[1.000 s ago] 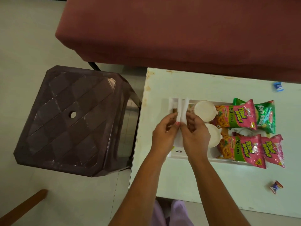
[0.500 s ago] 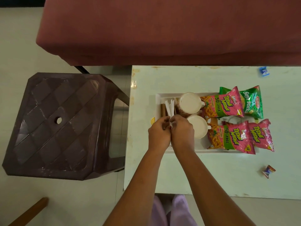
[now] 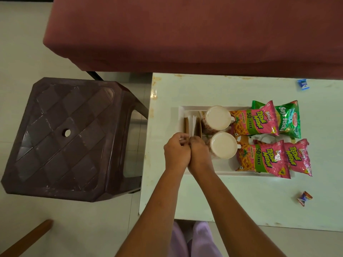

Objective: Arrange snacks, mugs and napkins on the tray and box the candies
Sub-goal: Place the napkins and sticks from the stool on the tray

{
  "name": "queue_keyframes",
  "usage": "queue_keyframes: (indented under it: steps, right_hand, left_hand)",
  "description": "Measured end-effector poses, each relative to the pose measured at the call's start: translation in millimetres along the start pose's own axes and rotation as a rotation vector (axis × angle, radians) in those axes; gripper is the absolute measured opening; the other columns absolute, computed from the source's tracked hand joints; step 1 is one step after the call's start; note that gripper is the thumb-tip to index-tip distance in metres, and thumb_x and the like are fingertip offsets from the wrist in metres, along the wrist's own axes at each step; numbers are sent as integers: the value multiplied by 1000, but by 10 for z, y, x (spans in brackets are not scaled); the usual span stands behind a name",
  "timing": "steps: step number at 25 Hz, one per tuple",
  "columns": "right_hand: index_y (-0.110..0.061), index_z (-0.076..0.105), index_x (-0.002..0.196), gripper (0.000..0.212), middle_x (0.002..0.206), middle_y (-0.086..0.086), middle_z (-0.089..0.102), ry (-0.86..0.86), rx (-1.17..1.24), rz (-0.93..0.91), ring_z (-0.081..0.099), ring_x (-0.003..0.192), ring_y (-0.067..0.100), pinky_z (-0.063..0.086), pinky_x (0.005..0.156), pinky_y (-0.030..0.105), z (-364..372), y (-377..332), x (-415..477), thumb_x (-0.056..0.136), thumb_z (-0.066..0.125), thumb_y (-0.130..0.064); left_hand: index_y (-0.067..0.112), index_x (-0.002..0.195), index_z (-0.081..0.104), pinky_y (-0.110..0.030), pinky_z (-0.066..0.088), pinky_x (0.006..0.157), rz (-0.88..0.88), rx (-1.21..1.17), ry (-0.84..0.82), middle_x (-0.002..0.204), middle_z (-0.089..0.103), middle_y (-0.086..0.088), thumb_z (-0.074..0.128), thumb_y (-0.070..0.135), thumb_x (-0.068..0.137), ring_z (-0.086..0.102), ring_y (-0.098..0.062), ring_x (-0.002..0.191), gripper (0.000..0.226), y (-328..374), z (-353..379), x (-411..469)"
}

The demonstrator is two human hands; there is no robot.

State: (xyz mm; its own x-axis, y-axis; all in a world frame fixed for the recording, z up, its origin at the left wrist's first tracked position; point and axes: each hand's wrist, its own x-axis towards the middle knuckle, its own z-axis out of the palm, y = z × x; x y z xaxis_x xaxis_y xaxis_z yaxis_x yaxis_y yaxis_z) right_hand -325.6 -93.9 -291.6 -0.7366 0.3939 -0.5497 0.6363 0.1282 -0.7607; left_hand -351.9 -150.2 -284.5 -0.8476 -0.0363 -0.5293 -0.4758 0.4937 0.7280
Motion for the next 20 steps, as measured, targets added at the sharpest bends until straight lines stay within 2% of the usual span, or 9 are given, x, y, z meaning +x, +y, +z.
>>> queue_keyframes:
  steps: [1, 4, 6, 10, 13, 14, 16, 18, 20]
  right_hand:
    - [-2, 57, 112, 28, 112, 15, 62, -23, 22, 33, 57, 93, 15, 46, 75, 9, 4, 1, 12, 97, 37, -15]
    - [-15, 51, 123, 33, 116, 10, 62, -53, -107, 28, 62, 101, 24, 52, 89, 36, 29, 8, 51, 98, 31, -24]
    - [-23, 48, 127, 35, 115, 6, 63, -22, -187, -13, 62, 103, 22, 51, 94, 42, 16, 47, 60, 97, 30, -28]
    - [-27, 42, 135, 41, 113, -4, 62, 49, -231, -112, 61, 103, 13, 51, 90, 33, 49, 117, -36, 97, 29, -33]
    - [-23, 45, 132, 44, 131, 7, 55, -13, -204, -165, 59, 113, 22, 50, 96, 43, 35, 195, -121, 91, 33, -35]
    - [-25, 47, 130, 40, 128, 6, 57, 4, -241, -177, 62, 109, 20, 53, 91, 40, 14, 217, -149, 93, 35, -33]
    - [-24, 47, 131, 36, 132, 3, 54, 9, -358, -201, 62, 107, 11, 53, 83, 24, -55, 202, -213, 97, 37, -27]
    - [-15, 43, 137, 41, 147, 5, 39, -25, -340, -171, 50, 124, 12, 38, 93, 12, -150, 159, -298, 96, 43, -11]
    - [-9, 40, 139, 49, 151, 7, 32, 3, -381, -211, 37, 135, 19, 27, 101, 15, -276, 141, -382, 91, 49, -2]
  left_hand:
    - [21, 102, 66, -9, 43, 66, -2, 7, 3, 89, 61, 11, 56, 11, 90, 57, -4, 75, 18, -11, -2, -10]
    - [21, 96, 64, -8, 41, 62, -14, 7, 3, 85, 61, 9, 58, 13, 90, 57, -4, 74, 12, -45, -15, -24]
    - [22, 95, 63, -10, 42, 63, -29, 3, -8, 87, 62, 8, 58, 14, 89, 58, -7, 77, 10, -59, -23, -27]
    - [23, 99, 61, -10, 42, 63, -34, 9, -12, 90, 61, 9, 57, 17, 91, 57, -7, 79, 11, -47, -31, -53]
    - [26, 98, 61, -11, 43, 64, -36, -14, -2, 91, 61, 10, 56, 19, 92, 58, -9, 82, 10, -48, -18, -106]
    - [27, 97, 61, -12, 44, 66, -34, -19, 1, 91, 61, 10, 56, 20, 92, 59, -10, 83, 10, -47, -9, -130]
    - [25, 99, 62, -17, 48, 72, -28, -28, 9, 94, 63, 8, 55, 20, 93, 60, -10, 86, 10, -44, 9, -186]
    - [22, 105, 63, -25, 53, 80, -15, -33, 31, 101, 66, 4, 56, 20, 92, 61, -12, 90, 15, -40, 31, -246]
    - [20, 108, 63, -31, 55, 85, 25, -50, 59, 103, 67, 2, 57, 18, 92, 62, -13, 92, 17, -31, 64, -335]
